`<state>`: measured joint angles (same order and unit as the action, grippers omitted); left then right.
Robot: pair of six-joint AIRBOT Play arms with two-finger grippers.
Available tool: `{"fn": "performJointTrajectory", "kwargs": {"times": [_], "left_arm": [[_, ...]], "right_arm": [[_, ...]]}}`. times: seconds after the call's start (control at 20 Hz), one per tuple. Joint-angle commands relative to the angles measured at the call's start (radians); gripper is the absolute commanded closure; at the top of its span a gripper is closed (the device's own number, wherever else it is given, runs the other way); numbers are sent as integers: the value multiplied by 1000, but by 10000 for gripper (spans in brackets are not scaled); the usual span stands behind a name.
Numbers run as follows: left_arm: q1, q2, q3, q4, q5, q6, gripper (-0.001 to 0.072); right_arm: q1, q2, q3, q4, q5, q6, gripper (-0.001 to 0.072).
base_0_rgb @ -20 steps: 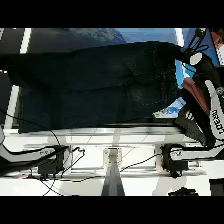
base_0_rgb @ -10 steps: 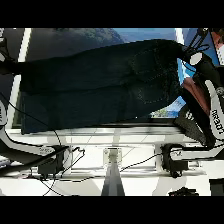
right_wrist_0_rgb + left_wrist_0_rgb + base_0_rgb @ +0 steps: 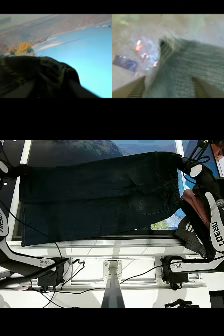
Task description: Fold the clothes and pants, and hang the long-sleeved shirts on hangers.
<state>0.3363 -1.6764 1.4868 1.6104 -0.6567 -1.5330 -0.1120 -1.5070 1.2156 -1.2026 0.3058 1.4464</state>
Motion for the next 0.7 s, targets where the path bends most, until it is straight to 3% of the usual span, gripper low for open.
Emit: {"fn": "performJointTrajectory", "kwargs": {"times": [0.0, 0.25, 0.3, 0.35, 0.4, 0.5, 0.55, 0.6, 0.65], "left_arm": [[-2, 0, 0, -2, 40, -1, 11], [-2, 48, 0, -2, 19, -1, 15], [-2, 72, 0, -3, -1, -1, 16], [-2, 103, 0, -2, -26, -1, 17], [-2, 134, 0, -3, -51, -1, 86], [-2, 203, 0, -2, -105, 0, 447], [-3, 240, 0, -3, -133, 0, 613], [-3, 273, 0, -3, -156, 0, 688], [-5, 309, 0, -3, -184, 0, 688]], "right_arm": [[0, 0, 1, -6, 8, 0, 33], [0, 35, 2, -11, 86, 0, 52], [0, 56, 2, -21, 117, 0, 128], [0, 79, 2, -40, 149, 0, 282], [-1, 106, 2, -69, 181, 0, 399], [-1, 157, 2, -139, 266, 0, 445], [-1, 186, 2, -169, 335, 0, 557], [-1, 214, 2, -195, 405, 0, 682], [-1, 242, 2, -216, 474, 0, 684]]}}
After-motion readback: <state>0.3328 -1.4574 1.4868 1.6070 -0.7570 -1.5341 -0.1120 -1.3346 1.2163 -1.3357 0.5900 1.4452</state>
